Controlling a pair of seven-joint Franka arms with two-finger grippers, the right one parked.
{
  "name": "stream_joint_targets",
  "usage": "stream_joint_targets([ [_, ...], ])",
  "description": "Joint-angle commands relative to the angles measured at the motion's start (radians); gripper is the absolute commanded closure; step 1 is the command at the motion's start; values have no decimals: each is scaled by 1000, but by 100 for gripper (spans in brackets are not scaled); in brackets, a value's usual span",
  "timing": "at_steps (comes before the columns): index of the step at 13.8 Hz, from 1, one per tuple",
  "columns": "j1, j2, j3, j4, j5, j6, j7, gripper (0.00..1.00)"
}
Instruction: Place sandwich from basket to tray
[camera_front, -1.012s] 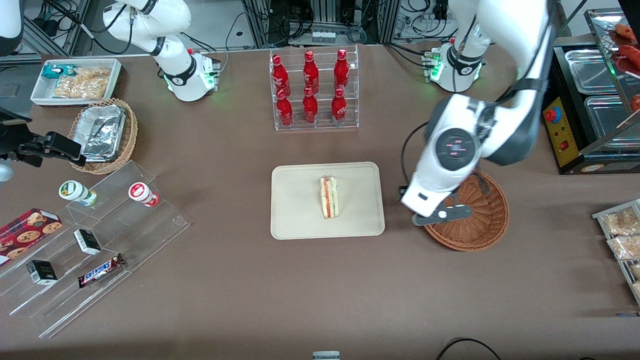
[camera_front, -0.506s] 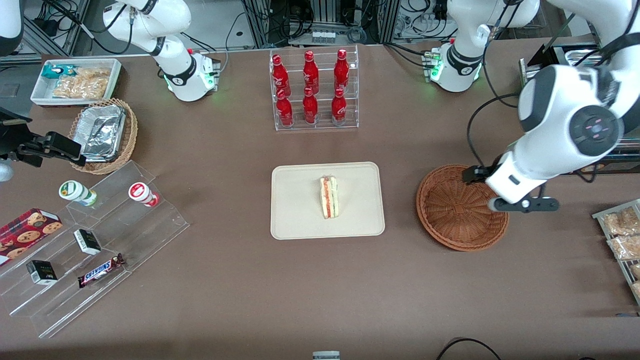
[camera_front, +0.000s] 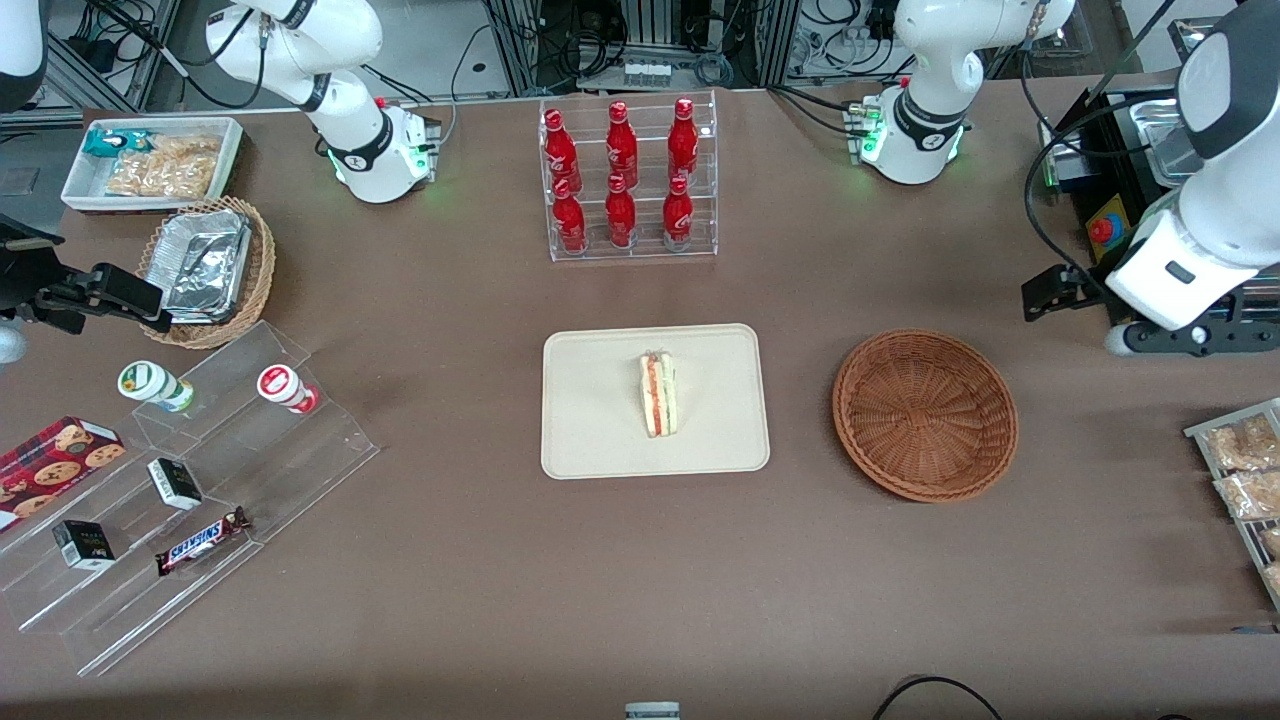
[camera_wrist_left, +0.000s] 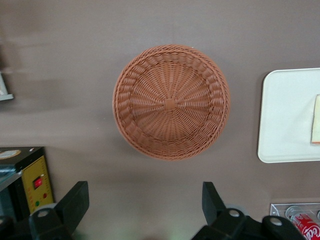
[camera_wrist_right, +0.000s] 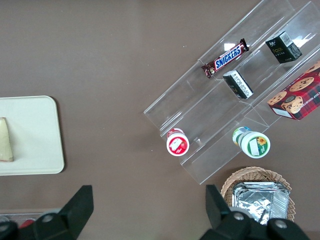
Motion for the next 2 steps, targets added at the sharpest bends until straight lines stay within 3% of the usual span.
stream_joint_targets([
  [1,22,-21,-16,33,8,-29,7,0],
  [2,22,-19,-16,42,7,-29,6,0],
])
